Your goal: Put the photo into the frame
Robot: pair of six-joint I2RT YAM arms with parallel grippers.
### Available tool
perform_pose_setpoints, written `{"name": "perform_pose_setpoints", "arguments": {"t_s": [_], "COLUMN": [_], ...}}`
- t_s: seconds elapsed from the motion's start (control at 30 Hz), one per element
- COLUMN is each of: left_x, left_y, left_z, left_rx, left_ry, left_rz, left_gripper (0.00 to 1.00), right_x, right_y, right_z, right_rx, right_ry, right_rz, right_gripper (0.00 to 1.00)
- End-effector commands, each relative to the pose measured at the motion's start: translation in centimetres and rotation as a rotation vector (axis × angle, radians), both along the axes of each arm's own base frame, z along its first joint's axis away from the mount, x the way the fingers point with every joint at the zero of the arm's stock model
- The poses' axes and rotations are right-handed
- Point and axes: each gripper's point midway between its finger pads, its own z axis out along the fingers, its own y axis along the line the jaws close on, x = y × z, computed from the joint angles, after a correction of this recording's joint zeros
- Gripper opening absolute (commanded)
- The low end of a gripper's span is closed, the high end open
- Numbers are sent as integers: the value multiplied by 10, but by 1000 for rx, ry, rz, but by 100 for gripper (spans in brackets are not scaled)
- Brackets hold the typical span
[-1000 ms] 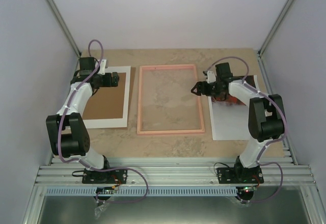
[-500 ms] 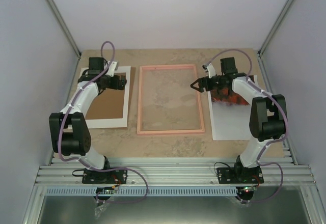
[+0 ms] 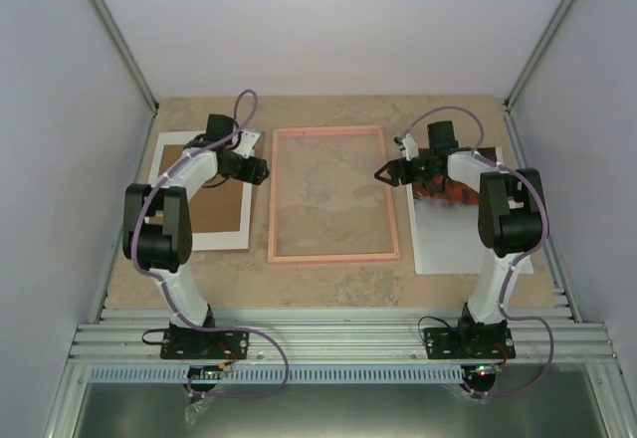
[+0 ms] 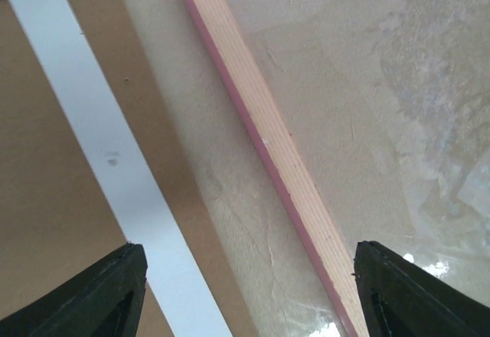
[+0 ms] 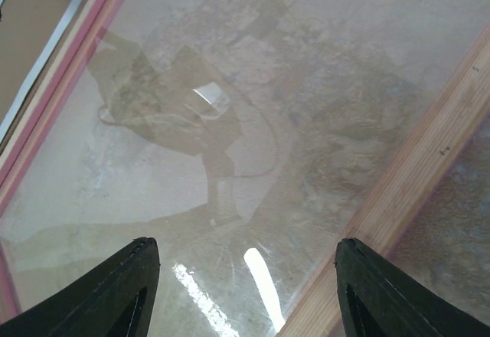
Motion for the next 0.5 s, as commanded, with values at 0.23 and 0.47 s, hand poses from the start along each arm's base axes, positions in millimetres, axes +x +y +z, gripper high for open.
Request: {"name": "perform_pose_setpoints", "arguments": {"t_s": [0.23, 0.47], "left_x": [10, 11], "left_y": [-25, -28], "left_z": [-25, -20], "left_rx": [-50, -39], "left_ry": [62, 35], "left_rz": [-71, -86], "left_gripper": [61, 58], "right_x": [-10, -38], "right_y": [-8, -1], "right_z": [-31, -35], "right_rx": [-23, 40], "right_ry": [44, 133], "right_rz": [-4, 29], "right_gripper": [60, 55]}}
